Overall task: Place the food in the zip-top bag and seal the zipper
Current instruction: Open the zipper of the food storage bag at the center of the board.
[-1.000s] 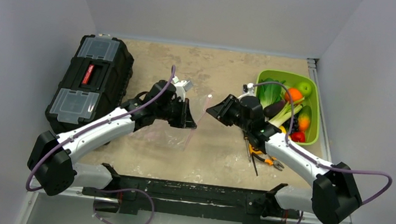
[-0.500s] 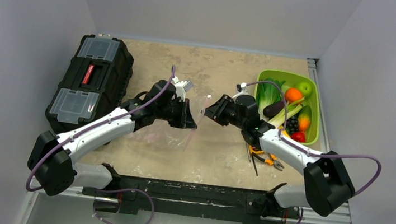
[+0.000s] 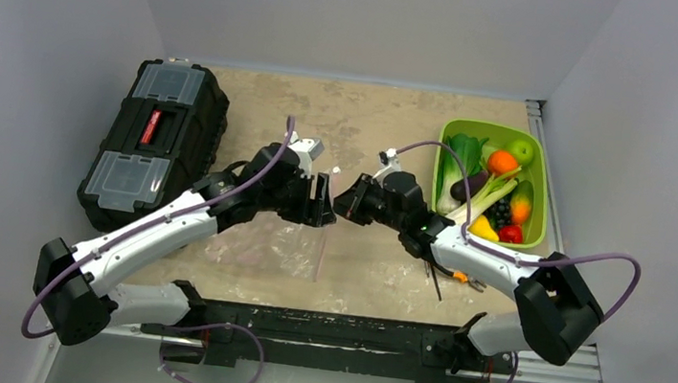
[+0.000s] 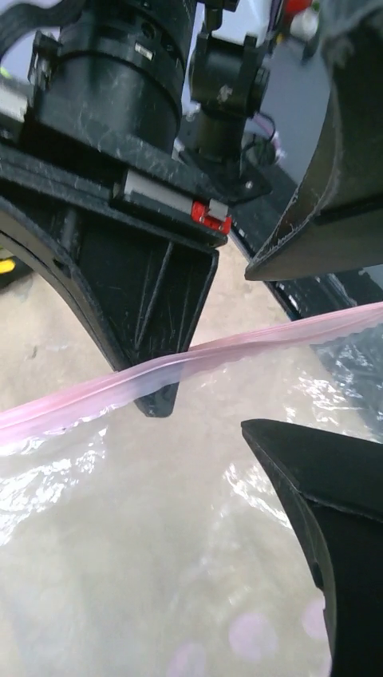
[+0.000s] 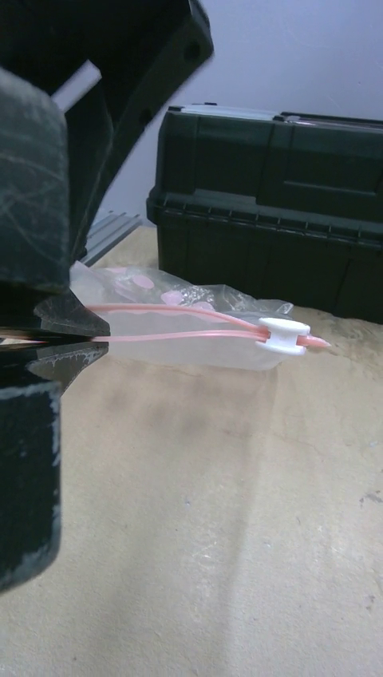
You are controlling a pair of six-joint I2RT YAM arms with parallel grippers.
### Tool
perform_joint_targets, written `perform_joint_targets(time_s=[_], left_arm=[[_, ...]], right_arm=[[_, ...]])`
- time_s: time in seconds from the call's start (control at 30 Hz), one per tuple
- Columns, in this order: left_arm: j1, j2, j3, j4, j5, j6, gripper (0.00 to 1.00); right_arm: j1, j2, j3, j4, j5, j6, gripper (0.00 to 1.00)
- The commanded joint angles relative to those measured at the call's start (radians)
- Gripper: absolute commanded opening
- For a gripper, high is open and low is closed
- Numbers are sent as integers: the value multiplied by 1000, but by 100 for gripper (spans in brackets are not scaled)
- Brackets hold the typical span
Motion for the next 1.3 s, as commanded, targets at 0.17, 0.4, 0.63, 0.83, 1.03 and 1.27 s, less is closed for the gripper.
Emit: perform_joint_targets(time_s=[0.17, 0.4, 0.63, 0.83, 1.03, 1.27], left_arm=[[-218, 105, 292, -307, -574, 104, 49], [-263, 104, 268, -282, -621, 97, 41], [-265, 152, 285, -281, -586, 109, 45], [-267, 209, 331, -320, -635, 116, 35], [-263, 272, 429, -425, -768, 230, 39], [-156, 263, 414, -399, -585, 340, 36]], right_arm=[[11, -34, 67, 9, 45, 25, 0], [15, -56, 34, 15, 60, 44, 0], [16, -68, 28, 16, 77, 58, 0], [36, -68, 60, -39, 119, 55, 0], [121, -37, 135, -184, 288, 76, 0], [130, 13, 175, -166, 278, 97, 0]])
